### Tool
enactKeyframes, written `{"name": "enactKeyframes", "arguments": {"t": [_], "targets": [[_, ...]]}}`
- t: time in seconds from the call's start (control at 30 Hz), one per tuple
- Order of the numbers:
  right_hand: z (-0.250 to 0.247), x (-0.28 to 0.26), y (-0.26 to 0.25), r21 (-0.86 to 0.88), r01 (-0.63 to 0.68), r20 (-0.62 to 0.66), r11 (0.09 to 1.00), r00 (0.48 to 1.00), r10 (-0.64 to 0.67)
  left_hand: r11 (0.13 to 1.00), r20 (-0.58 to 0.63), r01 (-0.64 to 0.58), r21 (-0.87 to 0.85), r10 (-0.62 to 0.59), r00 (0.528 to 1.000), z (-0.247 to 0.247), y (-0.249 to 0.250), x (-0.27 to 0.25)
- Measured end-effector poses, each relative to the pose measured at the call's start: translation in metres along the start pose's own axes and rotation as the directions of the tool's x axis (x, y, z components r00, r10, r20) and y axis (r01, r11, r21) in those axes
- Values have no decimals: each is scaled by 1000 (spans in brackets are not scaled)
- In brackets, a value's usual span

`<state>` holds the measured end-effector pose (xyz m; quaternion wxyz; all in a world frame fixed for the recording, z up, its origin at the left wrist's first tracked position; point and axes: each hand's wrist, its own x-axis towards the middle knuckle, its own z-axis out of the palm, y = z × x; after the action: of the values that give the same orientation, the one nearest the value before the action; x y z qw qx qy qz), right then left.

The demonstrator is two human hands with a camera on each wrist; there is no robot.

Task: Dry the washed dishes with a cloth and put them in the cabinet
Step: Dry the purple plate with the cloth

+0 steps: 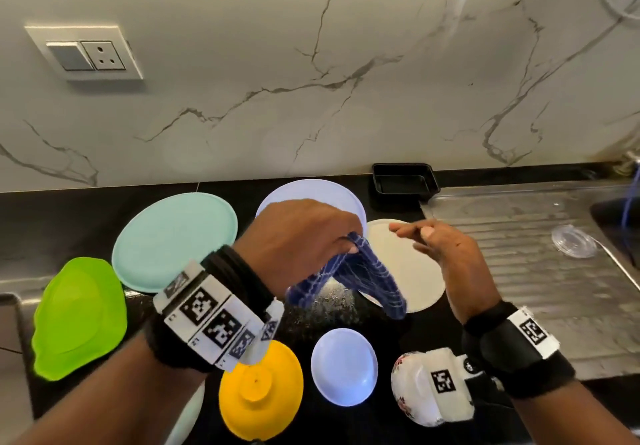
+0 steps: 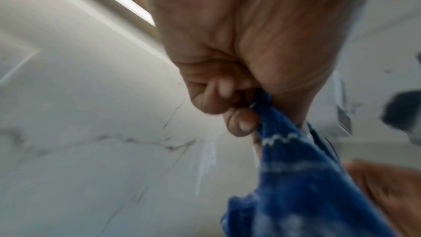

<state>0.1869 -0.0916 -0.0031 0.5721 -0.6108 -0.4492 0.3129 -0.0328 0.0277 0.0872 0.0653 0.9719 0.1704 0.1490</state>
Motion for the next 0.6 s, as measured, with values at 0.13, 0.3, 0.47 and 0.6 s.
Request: {"name": "enactKeyframes", "arguments": {"t": [0.13, 0.3, 0.47, 0.6], "targets": [[9, 24, -16, 67, 47, 127, 997, 990, -55, 976, 99, -97, 194, 78, 992, -33, 14, 16], [40, 46, -13, 287, -151, 233, 946, 969, 84, 989, 40, -135, -58, 138, 990, -42, -1, 16], [57, 26, 6, 596, -495, 510, 632, 841, 178, 910, -102, 15, -415, -63, 993, -22, -8, 11], [61, 12, 10, 644, -480, 523, 596, 844, 115, 738, -21, 115, -665, -173, 985, -9, -15, 8]]}}
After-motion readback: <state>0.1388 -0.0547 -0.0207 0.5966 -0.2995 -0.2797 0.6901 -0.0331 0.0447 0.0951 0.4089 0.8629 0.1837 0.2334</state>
